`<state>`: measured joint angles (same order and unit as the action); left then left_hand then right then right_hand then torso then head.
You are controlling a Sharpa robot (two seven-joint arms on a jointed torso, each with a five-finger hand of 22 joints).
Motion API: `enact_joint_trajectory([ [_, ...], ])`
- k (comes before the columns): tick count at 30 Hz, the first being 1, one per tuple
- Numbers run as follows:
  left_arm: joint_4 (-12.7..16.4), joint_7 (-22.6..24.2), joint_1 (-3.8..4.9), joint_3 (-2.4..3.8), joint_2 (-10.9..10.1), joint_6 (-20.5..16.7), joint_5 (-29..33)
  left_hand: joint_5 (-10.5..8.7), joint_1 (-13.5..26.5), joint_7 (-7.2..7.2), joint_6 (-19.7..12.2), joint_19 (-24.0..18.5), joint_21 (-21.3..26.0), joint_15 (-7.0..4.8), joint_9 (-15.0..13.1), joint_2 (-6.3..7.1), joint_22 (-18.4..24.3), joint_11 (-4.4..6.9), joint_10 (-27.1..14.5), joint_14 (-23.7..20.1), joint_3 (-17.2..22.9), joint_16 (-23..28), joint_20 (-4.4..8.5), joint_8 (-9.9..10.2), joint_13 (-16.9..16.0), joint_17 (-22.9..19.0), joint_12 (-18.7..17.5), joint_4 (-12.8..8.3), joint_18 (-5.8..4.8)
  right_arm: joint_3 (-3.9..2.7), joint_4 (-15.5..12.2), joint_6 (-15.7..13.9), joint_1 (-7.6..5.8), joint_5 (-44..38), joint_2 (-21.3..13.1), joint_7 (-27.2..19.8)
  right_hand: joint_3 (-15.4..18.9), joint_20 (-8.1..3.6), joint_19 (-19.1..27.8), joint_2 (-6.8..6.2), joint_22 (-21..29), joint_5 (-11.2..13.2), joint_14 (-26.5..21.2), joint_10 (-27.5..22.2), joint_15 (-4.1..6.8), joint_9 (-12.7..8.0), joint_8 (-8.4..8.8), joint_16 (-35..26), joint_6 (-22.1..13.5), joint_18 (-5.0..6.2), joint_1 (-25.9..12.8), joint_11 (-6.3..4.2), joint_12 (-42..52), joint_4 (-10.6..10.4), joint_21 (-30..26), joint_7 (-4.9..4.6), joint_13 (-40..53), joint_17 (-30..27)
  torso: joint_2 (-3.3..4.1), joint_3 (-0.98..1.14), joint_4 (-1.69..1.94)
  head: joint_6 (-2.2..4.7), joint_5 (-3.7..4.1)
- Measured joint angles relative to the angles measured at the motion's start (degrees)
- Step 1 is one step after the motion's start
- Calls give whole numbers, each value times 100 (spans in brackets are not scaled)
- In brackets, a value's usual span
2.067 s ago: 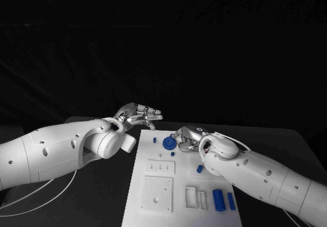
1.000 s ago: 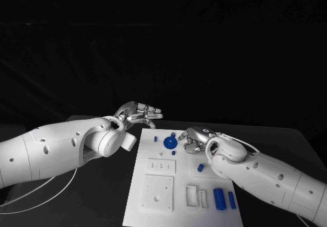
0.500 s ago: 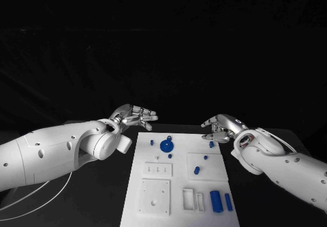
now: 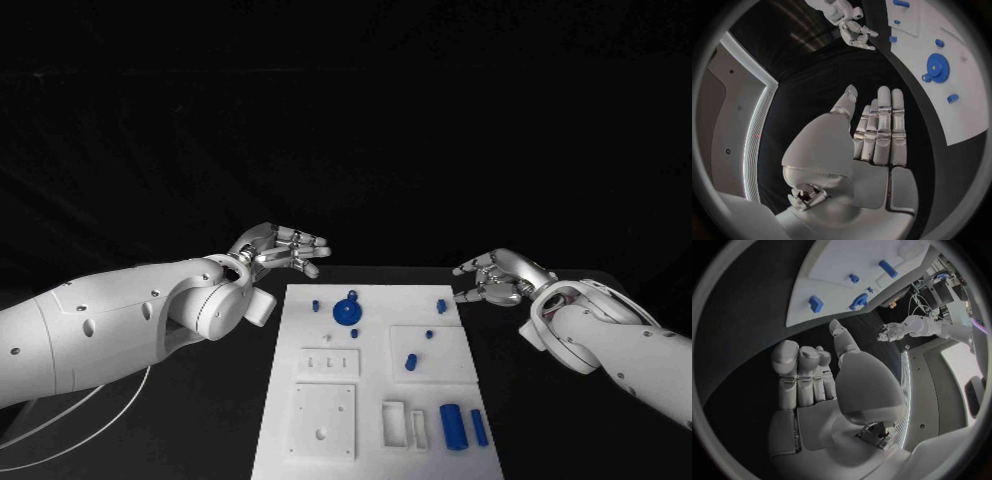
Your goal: Assemble the parts on the task board
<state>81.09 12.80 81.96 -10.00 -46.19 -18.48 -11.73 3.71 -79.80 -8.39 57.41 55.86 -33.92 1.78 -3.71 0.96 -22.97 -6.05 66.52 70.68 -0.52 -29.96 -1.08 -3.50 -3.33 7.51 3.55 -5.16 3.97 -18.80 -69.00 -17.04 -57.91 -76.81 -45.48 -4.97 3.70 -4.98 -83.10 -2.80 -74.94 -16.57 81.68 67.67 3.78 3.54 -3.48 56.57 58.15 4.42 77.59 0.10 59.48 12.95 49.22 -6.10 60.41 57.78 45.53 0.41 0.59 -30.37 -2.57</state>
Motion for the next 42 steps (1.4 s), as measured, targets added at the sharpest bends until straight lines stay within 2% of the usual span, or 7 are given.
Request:
enact_joint_trajectory([
  [5,-40,23,-19,0,13,23,-8,0,0,0,0,17,0,0,0,0,6,-21,-20,0,0,0,17,0,0,0,0,0,0,-4,329,111,22,53,126,-143,0,0,0,1,0,59,0,22,0,0,0,38,0,-1,1,-22,59,0,48,0,55,53,15,28,5,-13,18],
  [18,-56,39,-39,-1,22,74,-23,0,0,0,0,16,21,-1,0,0,6,0,-41,1,0,24,17,0,1,1,0,0,0,-1,900,339,133,130,468,-276,-2,-24,-23,1,1,36,-21,43,21,5,0,85,9,-1,1,-42,84,2,73,49,78,110,64,85,24,-20,46],
  [21,-50,39,-39,-1,23,78,-26,0,0,0,0,16,21,-1,0,0,6,0,-41,1,0,24,16,0,1,1,0,0,0,-1,974,363,138,157,515,-280,-26,-24,-23,1,1,14,-21,43,21,5,0,85,9,-1,1,-42,105,26,90,49,88,120,69,88,29,-20,51],
  [29,-39,29,-41,-1,19,79,-39,-46,0,0,0,37,21,20,0,0,22,0,-41,23,-24,24,-4,0,1,1,0,24,1,-14,1110,404,169,250,626,-322,-65,-24,-23,24,2,-9,-21,42,21,2,5,85,28,-2,-22,-42,105,65,90,69,95,139,88,97,35,5,-3],
  [33,-39,24,-41,0,20,79,-43,-46,0,0,0,58,21,20,0,0,22,0,-40,23,-24,24,16,0,1,1,0,25,1,-14,1134,406,174,304,658,-348,-83,-24,-23,73,2,2,-21,42,21,4,5,85,105,-2,-71,-42,111,51,113,82,111,153,85,95,34,-20,-4],
  [40,-43,8,-41,0,19,73,-51,-46,0,0,0,58,21,20,0,0,22,0,-41,23,-24,24,16,0,2,8,0,24,1,-12,1128,461,188,387,707,-373,-151,-24,-23,199,2,64,1,52,42,4,5,85,225,-2,-152,-74,145,174,155,99,137,191,78,88,34,-49,7],
  [42,-43,4,-41,0,15,72,-53,-46,0,0,0,58,21,20,0,-1,22,0,-41,23,-24,24,16,0,2,8,0,24,1,-12,1124,481,193,406,724,-388,-169,-24,-23,235,2,64,0,51,42,4,5,85,375,-2,-139,-75,145,201,155,118,137,193,77,91,31,-49,-7],
])
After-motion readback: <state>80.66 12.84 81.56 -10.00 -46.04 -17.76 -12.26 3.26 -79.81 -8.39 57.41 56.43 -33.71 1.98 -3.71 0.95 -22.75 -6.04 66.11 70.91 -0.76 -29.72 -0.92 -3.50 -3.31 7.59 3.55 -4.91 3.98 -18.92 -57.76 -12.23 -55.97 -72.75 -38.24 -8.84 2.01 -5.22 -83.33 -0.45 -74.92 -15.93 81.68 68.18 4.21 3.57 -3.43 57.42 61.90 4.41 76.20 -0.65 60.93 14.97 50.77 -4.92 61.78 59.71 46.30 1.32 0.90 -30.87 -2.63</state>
